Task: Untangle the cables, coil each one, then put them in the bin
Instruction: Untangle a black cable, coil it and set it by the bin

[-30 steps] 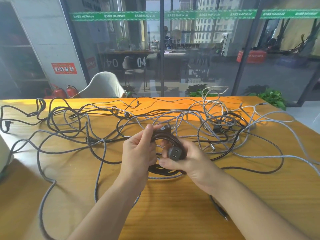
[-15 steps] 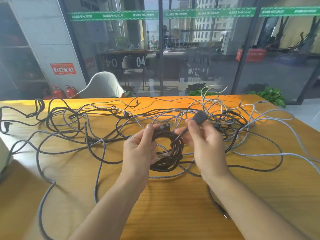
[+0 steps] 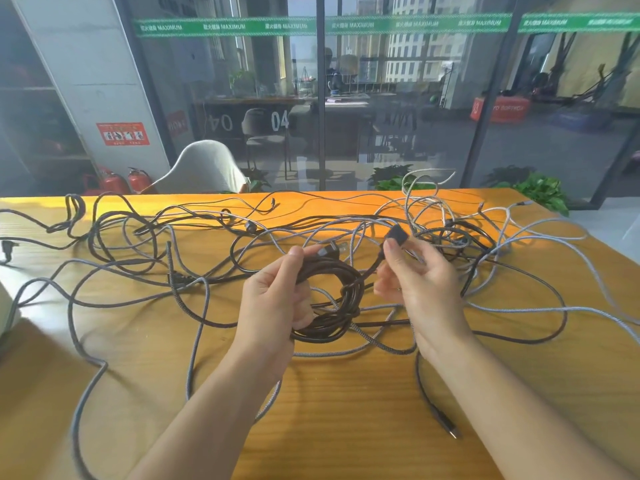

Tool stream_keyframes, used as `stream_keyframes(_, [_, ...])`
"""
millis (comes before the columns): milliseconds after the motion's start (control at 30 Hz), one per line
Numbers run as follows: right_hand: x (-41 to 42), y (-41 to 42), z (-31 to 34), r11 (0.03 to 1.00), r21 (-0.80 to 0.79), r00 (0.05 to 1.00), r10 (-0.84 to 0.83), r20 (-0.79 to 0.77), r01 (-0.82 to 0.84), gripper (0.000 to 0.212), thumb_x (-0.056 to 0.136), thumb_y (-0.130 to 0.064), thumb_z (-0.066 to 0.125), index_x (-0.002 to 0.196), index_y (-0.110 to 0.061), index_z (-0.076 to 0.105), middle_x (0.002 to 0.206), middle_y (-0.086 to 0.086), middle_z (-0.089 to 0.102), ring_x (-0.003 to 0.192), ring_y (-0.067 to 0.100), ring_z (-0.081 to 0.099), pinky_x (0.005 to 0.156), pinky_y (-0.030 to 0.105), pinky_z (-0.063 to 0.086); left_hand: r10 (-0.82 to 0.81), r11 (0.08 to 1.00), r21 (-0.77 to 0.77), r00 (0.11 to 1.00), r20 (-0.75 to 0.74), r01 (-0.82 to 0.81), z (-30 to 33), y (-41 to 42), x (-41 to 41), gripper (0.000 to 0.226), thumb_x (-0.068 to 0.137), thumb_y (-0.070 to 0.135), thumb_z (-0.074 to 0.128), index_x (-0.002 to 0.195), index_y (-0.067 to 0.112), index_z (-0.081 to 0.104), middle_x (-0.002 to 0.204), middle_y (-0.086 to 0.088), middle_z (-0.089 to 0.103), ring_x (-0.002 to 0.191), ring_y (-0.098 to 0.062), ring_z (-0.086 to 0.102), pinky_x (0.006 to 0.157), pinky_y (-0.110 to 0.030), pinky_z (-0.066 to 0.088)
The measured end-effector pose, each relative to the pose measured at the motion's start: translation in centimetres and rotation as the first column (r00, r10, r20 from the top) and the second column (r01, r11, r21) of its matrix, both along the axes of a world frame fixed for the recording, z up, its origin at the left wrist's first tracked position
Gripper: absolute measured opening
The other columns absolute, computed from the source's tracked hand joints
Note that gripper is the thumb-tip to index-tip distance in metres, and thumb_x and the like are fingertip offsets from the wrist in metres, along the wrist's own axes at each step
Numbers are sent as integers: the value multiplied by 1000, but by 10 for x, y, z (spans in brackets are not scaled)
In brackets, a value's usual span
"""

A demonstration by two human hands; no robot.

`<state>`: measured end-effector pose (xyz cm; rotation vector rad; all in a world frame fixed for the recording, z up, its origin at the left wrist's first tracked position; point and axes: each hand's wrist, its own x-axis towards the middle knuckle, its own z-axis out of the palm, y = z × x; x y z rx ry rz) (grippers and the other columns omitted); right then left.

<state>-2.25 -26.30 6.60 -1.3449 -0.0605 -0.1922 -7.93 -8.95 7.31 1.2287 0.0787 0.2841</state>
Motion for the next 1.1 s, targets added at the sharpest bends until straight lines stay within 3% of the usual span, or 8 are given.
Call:
stream_keyframes(67, [-1,-1,0,999,-18,999,-42,3,42,37,91,-30,79,120,-20,59,73,-1,74,61,14,66,65,34,63,0,1000,0,1000,1,0,0,0,0,32,105,35,55,110,18,81,68,-4,20,60,-19,13,51,-29,17])
stream_keyframes(200, [-6,0,-1,971,-230,986,-34,163,71,10,99,-30,69,105,-22,73,82,-1,76,64,16,71,64,37,63,-8,1000,-3,1000,14,8,1,-3,-2,32,106,35,54,111,18,81,71,-6,17,58,-18,13,51,-29,16])
stream_keyframes(367, [-12,3,-2,836,-548,943,198,268,-20,47,98,-63,54,131,-34,70,114,-26,68,100,3,69,77,35,62,18,1000,-11,999,28,-18,2,-2,-2,33,106,37,54,108,20,82,71,-7,15,58,-18,13,51,-29,16])
stream_keyframes(500, [-15,2,-3,679,-734,908,296,298,19,65,85,-80,57,134,-38,62,119,-31,56,109,-1,60,78,31,60,38,999,-4,999,20,-37,2,-2,-2,33,106,37,54,108,19,82,63,0,17,54,-16,14,47,-25,19])
stream_keyframes(633, [-14,5,-7,645,-764,908,319,272,2,49,87,-58,75,127,-31,65,112,-23,63,106,6,62,78,35,59,23,1000,11,1000,19,-23,1,-5,-2,33,106,36,54,107,19,82,66,-2,14,56,-17,11,47,-25,17])
stream_keyframes(800, [-13,3,-4,647,-741,895,420,151,-179,20,95,-43,71,112,-31,70,98,-14,72,96,7,69,76,31,55,-4,999,36,1000,-15,4,4,-3,-1,34,107,36,53,107,18,82,64,-1,19,58,-18,11,49,-27,15])
stream_keyframes(967, [-14,2,-1,631,-743,889,444,110,-223,23,92,-47,69,108,-32,68,96,-8,74,92,13,71,80,46,57,-22,994,111,1000,-20,24,8,0,-3,33,106,36,53,105,21,83,63,-1,23,60,-21,14,51,-29,17])
stream_keyframes(1100, [-14,-1,1,693,-596,849,527,33,-406,14,92,-34,71,106,-33,68,97,-6,75,94,19,72,88,47,59,-6,984,177,1000,13,3,8,0,-4,33,107,36,53,103,24,83,62,-4,29,52,-15,25,48,-24,33])
